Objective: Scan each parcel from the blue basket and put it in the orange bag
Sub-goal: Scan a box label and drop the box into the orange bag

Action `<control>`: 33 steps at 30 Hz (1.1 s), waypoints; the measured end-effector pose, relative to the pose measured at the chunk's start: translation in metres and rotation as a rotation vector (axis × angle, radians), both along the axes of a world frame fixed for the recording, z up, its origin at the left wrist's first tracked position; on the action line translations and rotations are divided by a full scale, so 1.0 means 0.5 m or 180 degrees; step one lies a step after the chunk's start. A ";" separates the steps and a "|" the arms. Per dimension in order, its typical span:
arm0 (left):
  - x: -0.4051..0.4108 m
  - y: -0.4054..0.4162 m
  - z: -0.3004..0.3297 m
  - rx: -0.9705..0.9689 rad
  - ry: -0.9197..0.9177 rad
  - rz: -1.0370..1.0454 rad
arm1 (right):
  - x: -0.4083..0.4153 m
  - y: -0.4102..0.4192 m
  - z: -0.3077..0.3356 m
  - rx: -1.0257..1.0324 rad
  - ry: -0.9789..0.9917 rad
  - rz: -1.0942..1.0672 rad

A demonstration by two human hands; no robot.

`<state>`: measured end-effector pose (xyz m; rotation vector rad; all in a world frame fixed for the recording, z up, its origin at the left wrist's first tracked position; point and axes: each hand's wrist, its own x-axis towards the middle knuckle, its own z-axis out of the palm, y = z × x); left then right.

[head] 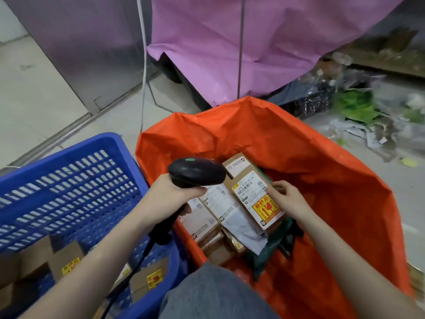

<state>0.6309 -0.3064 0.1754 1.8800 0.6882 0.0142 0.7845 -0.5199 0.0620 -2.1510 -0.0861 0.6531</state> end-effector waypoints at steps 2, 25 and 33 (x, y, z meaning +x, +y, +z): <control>0.008 0.002 -0.001 -0.0021 0.0004 -0.0013 | 0.003 0.006 -0.023 -0.0034 0.0039 -0.0021; -0.210 0.120 0.184 0.0288 -0.0616 0.0789 | -0.109 0.203 0.337 0.0592 -0.1382 0.0972; -0.433 0.225 0.239 0.0346 -0.0791 0.1437 | -0.288 0.414 0.440 0.1141 -0.1526 0.1621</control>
